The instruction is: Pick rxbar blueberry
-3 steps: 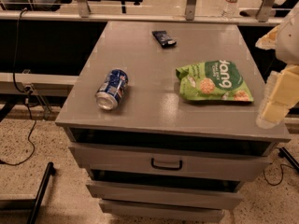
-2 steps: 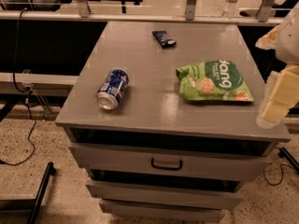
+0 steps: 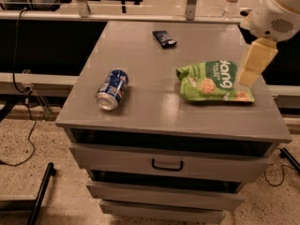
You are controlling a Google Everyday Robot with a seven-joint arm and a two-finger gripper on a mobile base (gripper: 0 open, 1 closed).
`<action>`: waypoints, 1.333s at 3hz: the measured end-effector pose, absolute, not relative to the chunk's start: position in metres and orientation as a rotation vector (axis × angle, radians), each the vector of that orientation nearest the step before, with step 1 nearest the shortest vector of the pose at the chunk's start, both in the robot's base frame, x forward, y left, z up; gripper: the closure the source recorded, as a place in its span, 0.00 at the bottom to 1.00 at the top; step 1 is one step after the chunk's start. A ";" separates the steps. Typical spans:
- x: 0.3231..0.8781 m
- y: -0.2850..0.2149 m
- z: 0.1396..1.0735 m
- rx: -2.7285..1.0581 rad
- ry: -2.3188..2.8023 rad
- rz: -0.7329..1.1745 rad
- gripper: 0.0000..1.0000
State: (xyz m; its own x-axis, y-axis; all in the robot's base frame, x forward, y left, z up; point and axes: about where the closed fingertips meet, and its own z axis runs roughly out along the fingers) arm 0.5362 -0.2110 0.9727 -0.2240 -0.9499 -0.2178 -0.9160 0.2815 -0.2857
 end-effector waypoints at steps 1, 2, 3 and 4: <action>0.607 -0.203 0.965 -1.636 2.190 -0.113 0.00; 0.676 -0.189 0.963 -1.513 2.160 -0.059 0.00; 0.727 -0.173 0.960 -1.374 2.147 -0.010 0.00; 0.771 -0.164 0.949 -1.228 2.156 0.013 0.00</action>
Offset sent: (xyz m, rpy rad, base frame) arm 0.2300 0.0339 0.0119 0.2889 -0.1730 -0.1447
